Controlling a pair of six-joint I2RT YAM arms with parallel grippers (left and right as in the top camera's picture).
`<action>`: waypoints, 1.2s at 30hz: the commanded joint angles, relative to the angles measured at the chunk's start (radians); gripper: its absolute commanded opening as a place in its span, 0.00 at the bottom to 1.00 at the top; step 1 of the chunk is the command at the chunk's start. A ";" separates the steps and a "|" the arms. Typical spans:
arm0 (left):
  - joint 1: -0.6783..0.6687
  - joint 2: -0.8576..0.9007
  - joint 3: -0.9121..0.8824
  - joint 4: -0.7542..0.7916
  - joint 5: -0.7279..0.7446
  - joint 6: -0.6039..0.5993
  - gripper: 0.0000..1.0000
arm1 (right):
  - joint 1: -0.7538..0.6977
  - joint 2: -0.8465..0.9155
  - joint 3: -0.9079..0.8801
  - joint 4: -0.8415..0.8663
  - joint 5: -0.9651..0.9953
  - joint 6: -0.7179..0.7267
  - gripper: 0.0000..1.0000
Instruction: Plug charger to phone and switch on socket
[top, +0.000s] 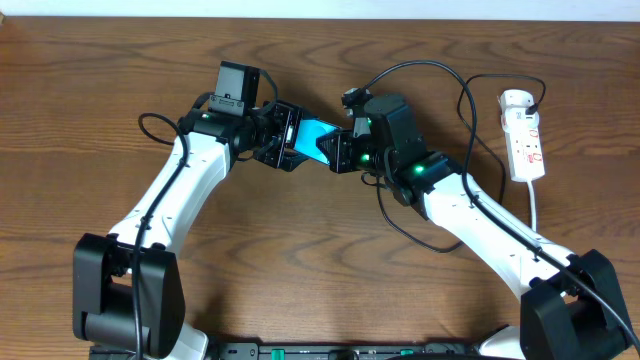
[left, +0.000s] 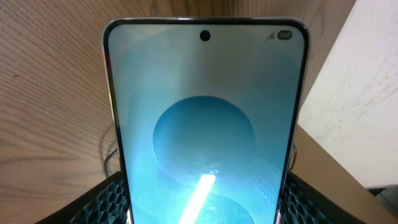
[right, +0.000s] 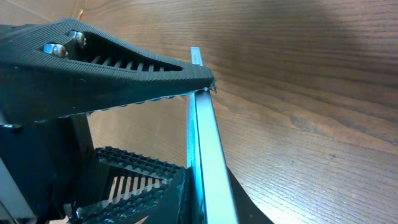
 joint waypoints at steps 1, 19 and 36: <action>-0.003 -0.003 0.026 0.002 0.002 -0.001 0.07 | 0.006 0.003 0.011 0.001 0.001 -0.004 0.08; -0.003 -0.003 0.026 0.002 0.005 0.002 0.07 | 0.006 0.003 0.011 0.000 0.001 -0.004 0.01; 0.034 -0.003 0.026 0.009 -0.003 0.090 0.29 | 0.005 0.003 0.011 -0.016 0.009 -0.005 0.01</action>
